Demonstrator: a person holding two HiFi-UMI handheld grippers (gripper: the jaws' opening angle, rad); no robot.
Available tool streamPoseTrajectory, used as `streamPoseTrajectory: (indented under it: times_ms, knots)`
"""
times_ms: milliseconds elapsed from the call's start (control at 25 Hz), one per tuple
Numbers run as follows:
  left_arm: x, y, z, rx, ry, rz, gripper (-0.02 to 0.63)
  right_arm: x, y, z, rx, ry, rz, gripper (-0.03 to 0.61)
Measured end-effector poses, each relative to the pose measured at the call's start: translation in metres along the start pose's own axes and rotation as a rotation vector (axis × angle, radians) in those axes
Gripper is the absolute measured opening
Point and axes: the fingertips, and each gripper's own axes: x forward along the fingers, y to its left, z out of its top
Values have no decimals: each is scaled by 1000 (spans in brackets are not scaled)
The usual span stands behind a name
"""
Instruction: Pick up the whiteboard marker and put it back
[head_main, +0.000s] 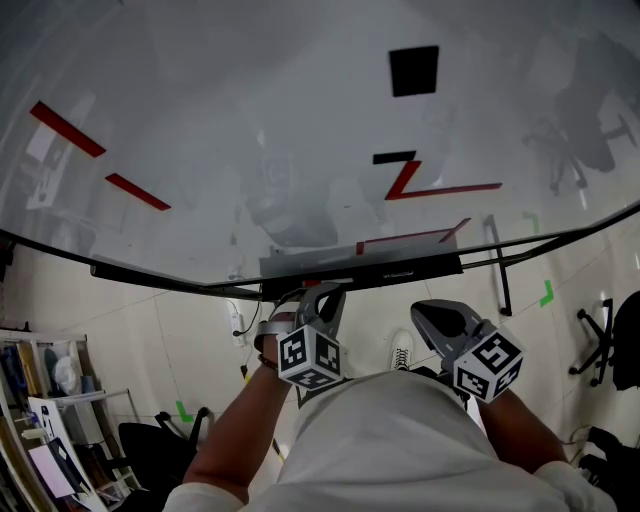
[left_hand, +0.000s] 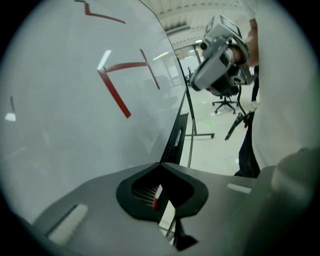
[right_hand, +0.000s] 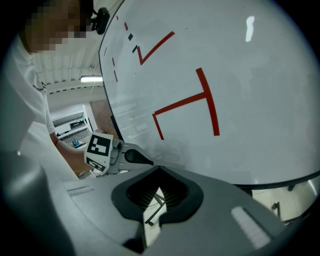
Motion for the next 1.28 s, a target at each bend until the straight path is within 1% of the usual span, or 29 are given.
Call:
streamPoseTrajectory:
  times_ms: [240,360,440,560,600,640,800,960,1120,1280]
  knots:
    - [-25,4,19,-301,-145,-29,17,0,1,0,9,-6,2,2]
    - [-34,9,25,-406,-215,-42,17,0,2,2,3,-8,4,2]
    - [-40,10,30,-489,-277,-75,17,1,3,1,2,-8,6,2]
    - [-51,10,39,-672,-387,-146,17,1,5,2,-3,-9,9,2]
    - [-54,11,41,-710,-414,-156,17,1,5,2,-1,-8,10,2]
    - [-57,12,42,-726,-430,-156,17,1,5,1,0,-8,11,2]
    - [-64,12,43,-734,-449,-143,17,0,7,2,-1,-9,12,2]
    - [-77,10,46,-790,-495,-156,17,-1,10,5,-9,-16,13,2]
    - [-87,1,44,-814,-492,-158,17,-2,12,7,-15,-26,13,2]
    - [-90,1,38,-811,-486,-150,17,-1,12,8,-19,-27,7,2]
